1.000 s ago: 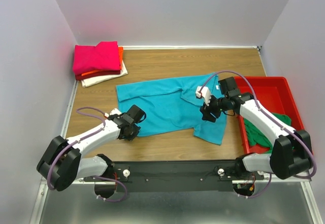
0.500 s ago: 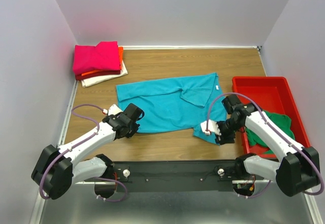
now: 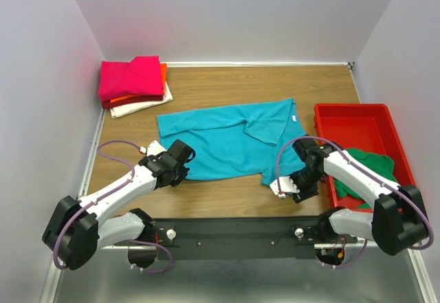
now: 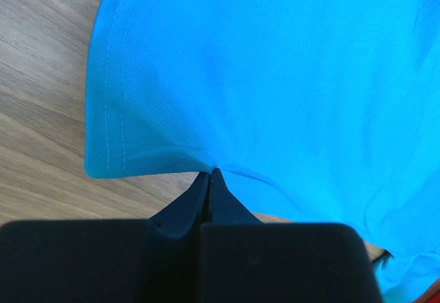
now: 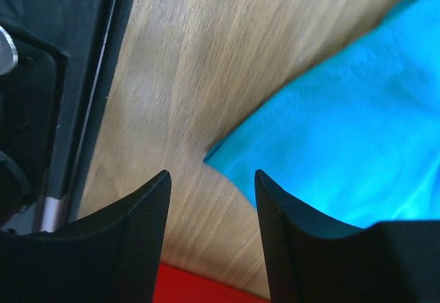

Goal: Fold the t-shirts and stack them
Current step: Fold the tshirt

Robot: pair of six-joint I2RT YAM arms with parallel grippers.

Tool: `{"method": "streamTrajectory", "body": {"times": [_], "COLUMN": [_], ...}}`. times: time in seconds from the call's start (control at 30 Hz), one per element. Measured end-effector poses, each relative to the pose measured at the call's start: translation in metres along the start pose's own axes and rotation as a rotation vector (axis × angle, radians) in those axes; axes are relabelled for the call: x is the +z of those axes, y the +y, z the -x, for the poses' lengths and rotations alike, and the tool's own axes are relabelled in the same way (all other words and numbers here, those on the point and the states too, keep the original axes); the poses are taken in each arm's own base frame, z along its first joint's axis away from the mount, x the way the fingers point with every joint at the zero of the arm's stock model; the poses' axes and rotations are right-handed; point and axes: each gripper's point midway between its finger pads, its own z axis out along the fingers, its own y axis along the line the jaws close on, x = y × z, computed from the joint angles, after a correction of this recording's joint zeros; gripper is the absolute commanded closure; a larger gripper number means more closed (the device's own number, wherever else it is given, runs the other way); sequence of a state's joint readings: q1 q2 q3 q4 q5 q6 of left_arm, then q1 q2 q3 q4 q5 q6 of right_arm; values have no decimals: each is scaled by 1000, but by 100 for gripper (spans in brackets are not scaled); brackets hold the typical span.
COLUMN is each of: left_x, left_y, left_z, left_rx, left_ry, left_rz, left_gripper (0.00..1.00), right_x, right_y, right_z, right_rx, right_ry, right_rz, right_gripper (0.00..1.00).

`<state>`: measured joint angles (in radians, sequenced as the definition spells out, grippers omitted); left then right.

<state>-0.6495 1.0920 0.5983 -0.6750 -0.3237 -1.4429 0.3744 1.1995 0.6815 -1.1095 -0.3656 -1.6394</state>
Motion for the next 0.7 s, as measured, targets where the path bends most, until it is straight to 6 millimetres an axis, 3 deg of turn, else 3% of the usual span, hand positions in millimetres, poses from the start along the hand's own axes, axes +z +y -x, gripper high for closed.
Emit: {"method": "streamTrajectory", "body": {"times": [0.33, 0.67, 0.7], "left_x": [0, 1, 1], "left_y": [-2, -3, -3], "left_z": [0, 0, 0], "left_rx": [-2, 0, 0], "left_ry": [-1, -1, -1], "left_rz": [-6, -12, -12], "left_gripper": [100, 100, 100], "right_x": [24, 22, 21], "right_y": [-9, -16, -17], "right_z": [-8, -13, -14], "right_rx": [-71, -45, -37], "right_ry": [69, 116, 120], "right_rz": [25, -30, -36], "right_gripper": [55, 100, 99]}}
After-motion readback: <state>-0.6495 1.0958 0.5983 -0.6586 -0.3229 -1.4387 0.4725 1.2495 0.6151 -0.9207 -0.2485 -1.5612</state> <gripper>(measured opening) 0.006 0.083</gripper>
